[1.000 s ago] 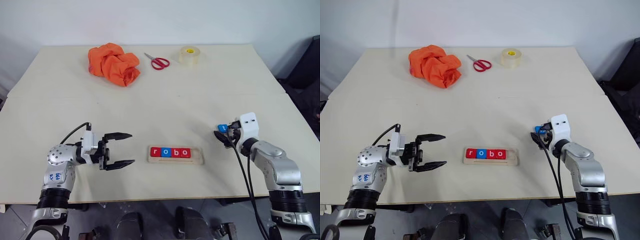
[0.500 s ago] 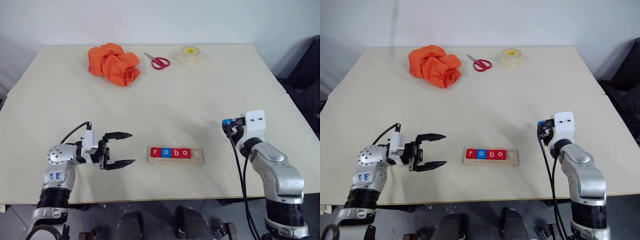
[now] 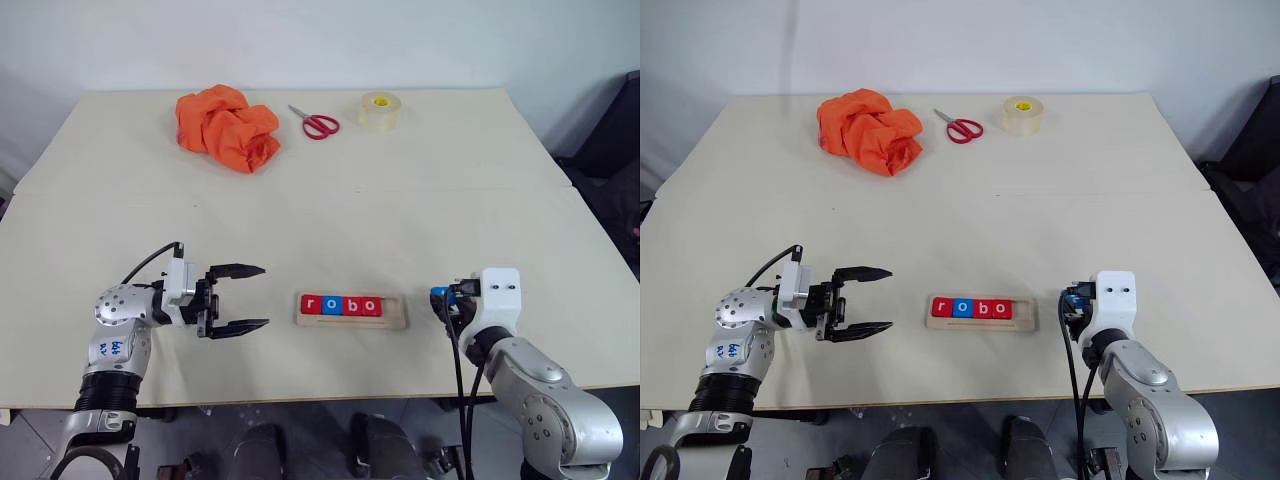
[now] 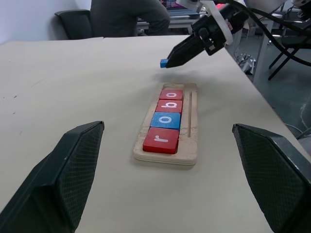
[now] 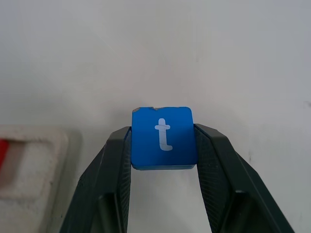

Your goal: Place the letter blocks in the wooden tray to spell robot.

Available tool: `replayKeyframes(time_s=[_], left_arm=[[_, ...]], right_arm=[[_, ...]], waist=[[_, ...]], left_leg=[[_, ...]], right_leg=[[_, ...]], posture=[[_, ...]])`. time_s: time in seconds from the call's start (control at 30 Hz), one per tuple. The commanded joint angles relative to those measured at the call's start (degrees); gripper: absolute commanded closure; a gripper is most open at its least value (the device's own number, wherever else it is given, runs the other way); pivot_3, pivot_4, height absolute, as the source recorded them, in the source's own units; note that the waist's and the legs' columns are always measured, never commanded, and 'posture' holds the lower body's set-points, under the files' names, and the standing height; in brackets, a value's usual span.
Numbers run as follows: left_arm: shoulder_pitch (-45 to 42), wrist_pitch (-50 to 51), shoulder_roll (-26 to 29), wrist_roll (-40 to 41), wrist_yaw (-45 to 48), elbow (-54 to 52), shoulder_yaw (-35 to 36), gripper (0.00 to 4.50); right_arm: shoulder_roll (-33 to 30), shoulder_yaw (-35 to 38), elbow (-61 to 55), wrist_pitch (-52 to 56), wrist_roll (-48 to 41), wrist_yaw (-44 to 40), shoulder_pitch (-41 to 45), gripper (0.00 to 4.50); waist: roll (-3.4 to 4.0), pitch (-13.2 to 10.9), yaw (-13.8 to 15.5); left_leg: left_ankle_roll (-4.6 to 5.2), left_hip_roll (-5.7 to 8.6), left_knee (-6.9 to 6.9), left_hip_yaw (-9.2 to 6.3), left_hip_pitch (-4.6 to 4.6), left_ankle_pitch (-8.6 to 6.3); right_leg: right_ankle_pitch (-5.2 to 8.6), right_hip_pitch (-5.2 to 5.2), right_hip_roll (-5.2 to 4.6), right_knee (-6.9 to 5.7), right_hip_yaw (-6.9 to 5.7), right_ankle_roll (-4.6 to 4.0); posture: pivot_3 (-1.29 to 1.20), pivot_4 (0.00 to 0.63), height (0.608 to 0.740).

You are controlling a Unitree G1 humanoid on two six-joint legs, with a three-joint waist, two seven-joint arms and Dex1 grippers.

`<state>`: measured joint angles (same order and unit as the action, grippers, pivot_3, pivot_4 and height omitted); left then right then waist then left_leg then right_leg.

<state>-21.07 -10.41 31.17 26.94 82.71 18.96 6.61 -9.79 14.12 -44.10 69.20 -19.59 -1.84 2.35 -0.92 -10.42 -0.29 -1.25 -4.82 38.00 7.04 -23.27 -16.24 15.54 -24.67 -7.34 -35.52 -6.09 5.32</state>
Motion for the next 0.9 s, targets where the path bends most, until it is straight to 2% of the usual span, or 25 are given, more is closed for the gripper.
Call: replayKeyframes(time_s=[0.03, 0.2, 0.27, 0.3, 0.43, 0.57, 0.73, 0.8, 0.9], left_arm=[[-0.68, 0.18, 0.38, 0.66, 0.35, -0.25, 0.2, 0.0], [-0.69, 0.26, 0.44, 0.63, 0.18, -0.2, 0.39, 0.0], [-0.81, 0.2, 0.4, 0.61, 0.13, -0.07, 0.45, 0.0], [-0.85, 0.17, 0.35, 0.58, 0.07, -0.05, 0.43, 0.0], [-0.89, -0.06, -0.04, 0.49, -0.21, -0.01, 0.3, 0.0], [-0.98, -0.28, -0.44, 0.4, -0.32, 0.11, 0.12, 0.0], [-0.88, -0.47, -0.79, 0.26, -0.18, 0.16, -0.02, 0.0], [-0.8, -0.59, -0.91, 0.25, -0.4, 0.02, -0.04, 0.0], [-0.37, -0.81, -0.95, 0.31, -0.64, -0.39, 0.0, 0.0]], right_arm=[[0.37, 1.01, -2.02, -0.05, -0.34, 0.17, 0.39, 2.68], [-0.86, 0.86, -2.72, -1.21, -0.48, -0.92, 0.5, 1.01], [-2.51, 0.58, -2.91, -1.63, -0.39, -1.97, 0.38, 0.21], [-3.53, 0.49, -3.01, -1.88, -0.64, -2.9, 0.3, 0.01], [-12.37, -0.34, -1.99, -3.98, -1.99, -10.42, 1.02, 0.01], [-25.49, -1.61, 3.05, -9.07, -3.59, -22.46, 2.47, 0.01], [-40.34, -8.09, 13.95, -22.79, -0.45, -38.55, 4.2, 0.01], [-43.89, -11.06, 19.52, -27.69, 0.77, -43.86, 7.1, 0.01], [-46.0, -14.27, 25.98, -32.33, 2.19, -48.89, 10.76, 0.01]], waist=[[0.0, 0.0, -0.02], [0.0, 0.0, -0.02], [0.0, 0.0, -0.01], [0.0, 0.0, -0.01], [0.0, 0.0, 0.0], [-0.01, 0.0, 0.01], [-0.03, -0.02, -0.01], [-0.09, -0.05, -0.09], [-0.1, -0.06, 0.0]], left_leg=[[0.0, 0.0, 0.0, 0.0, 0.0, 0.0], [0.0, 0.0, 0.0, 0.0, 0.0, 0.0], [0.0, 0.0, -0.01, 0.0, 0.0, 0.0], [0.0, 0.0, -0.01, 0.0, 0.0, 0.0], [0.01, 0.01, -0.02, 0.0, -0.01, 0.0], [0.02, 0.0, -0.03, -0.02, 0.0, -0.01], [0.02, 0.01, -0.05, -0.02, 0.0, -0.01], [0.03, 0.0, -0.05, 0.0, 0.01, -0.02], [0.02, 0.0, -0.04, 0.02, 0.02, -0.01]], right_leg=[[0.0, 0.0, 0.0, 0.0, 0.0, 0.0], [0.0, 0.0, 0.0, 0.01, 0.0, 0.0], [0.0, 0.0, 0.0, 0.01, 0.0, 0.0], [0.0, 0.01, 0.0, 0.02, 0.0, 0.0], [0.0, 0.01, 0.0, 0.04, 0.0, 0.0], [0.0, 0.03, 0.01, 0.08, -0.01, 0.0], [0.0, 0.06, 0.02, 0.16, -0.03, 0.02], [-0.01, 0.06, 0.02, 0.17, -0.03, 0.04], [-0.02, 0.05, 0.02, 0.15, -0.03, 0.06]], posture=[[0.0, 0.15, 0.74], [0.0, 0.15, 0.74], [0.0, 0.15, 0.74], [0.0, 0.15, 0.74], [0.0, 0.15, 0.74], [0.0, 0.15, 0.74], [0.0, 0.15, 0.74], [0.0, 0.15, 0.74], [0.0, 0.15, 0.74]])
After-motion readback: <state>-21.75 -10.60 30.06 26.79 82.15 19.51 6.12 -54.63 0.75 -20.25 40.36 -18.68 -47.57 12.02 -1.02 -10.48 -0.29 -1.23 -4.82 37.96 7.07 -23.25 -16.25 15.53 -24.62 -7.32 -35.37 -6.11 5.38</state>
